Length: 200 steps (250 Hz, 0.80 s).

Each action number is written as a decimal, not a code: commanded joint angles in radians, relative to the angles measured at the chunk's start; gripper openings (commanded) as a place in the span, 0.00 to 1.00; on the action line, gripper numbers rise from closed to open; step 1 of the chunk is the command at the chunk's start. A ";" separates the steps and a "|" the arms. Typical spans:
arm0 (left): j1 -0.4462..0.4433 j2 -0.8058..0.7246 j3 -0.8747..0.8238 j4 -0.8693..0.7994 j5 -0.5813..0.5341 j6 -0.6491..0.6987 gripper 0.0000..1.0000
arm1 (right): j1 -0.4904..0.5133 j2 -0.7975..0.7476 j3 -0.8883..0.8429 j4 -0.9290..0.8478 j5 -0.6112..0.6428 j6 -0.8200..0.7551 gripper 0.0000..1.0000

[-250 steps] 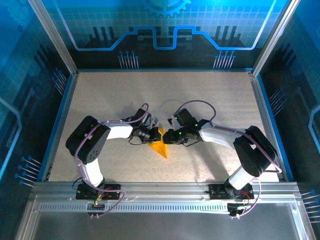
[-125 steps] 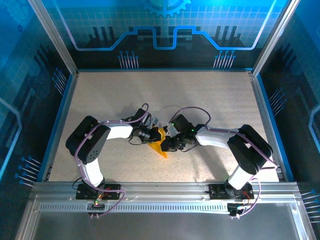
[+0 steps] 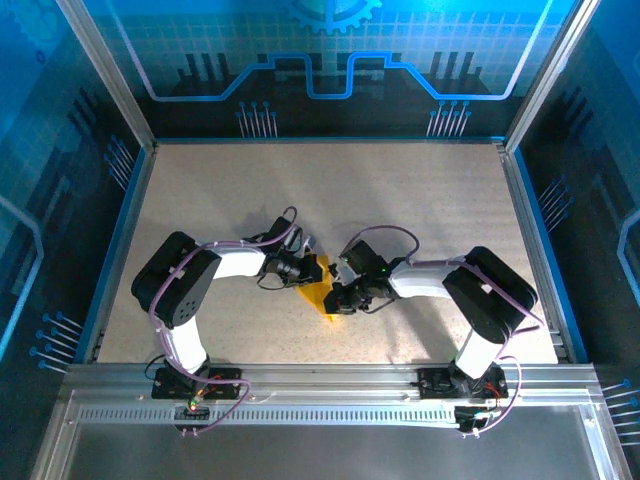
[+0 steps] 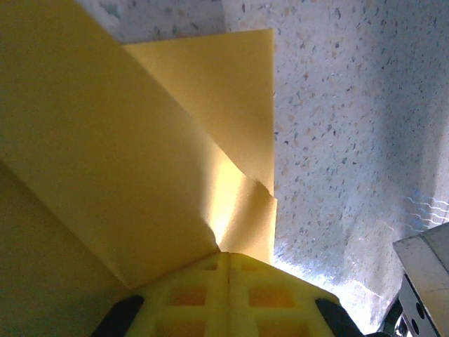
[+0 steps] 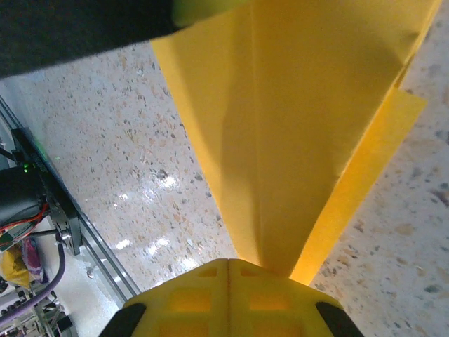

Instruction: Fold a paper plane with a square sheet of paper (fold left side to right side)

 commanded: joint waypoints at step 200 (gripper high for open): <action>-0.004 0.019 -0.035 -0.073 -0.069 0.003 0.05 | 0.047 0.006 -0.051 -0.029 0.040 0.021 0.06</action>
